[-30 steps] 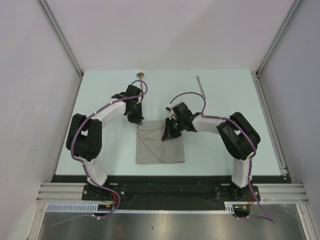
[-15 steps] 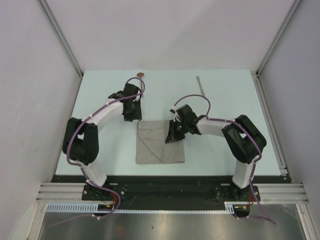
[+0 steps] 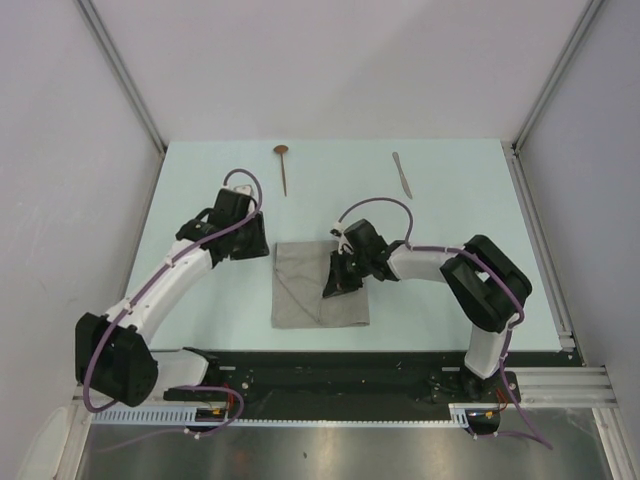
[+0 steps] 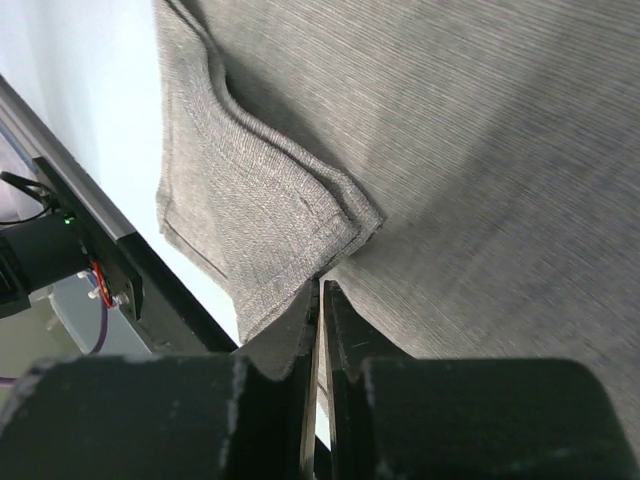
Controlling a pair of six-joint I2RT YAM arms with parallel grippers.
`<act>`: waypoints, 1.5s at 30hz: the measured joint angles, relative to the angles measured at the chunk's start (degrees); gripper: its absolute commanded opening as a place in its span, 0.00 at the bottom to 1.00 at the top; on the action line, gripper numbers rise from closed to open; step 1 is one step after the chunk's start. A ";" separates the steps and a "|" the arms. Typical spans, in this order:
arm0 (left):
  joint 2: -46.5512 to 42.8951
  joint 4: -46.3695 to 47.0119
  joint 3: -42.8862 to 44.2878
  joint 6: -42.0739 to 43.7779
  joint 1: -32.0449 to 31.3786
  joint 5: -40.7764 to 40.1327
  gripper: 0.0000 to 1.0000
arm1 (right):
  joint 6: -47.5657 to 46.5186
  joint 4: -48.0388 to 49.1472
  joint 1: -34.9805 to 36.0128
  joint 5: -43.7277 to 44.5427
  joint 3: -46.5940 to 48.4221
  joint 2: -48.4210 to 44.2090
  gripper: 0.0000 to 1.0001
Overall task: Fold the napkin into a case and place the utensils inside
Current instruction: Smooth out the square-folded napkin at the center of the board.
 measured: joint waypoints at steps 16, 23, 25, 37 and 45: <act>-6.05 -2.97 -0.46 -0.46 -0.04 -2.08 0.53 | 5.14 8.39 12.13 -9.44 5.16 4.20 0.10; -4.04 0.59 -4.26 -1.68 -0.50 4.04 0.41 | 3.48 3.10 5.11 -6.08 1.92 -9.03 0.09; -1.46 2.01 -6.29 -2.56 -1.68 6.03 0.38 | 3.06 3.02 2.89 -5.11 0.15 -11.82 0.09; 3.34 8.66 -18.32 -9.57 -10.32 8.44 0.32 | 4.11 0.48 -1.95 -1.73 -19.58 -15.34 0.06; 0.90 7.98 -19.21 -11.02 -11.72 6.29 0.45 | 3.30 -3.58 -5.07 2.51 -22.16 -20.59 0.06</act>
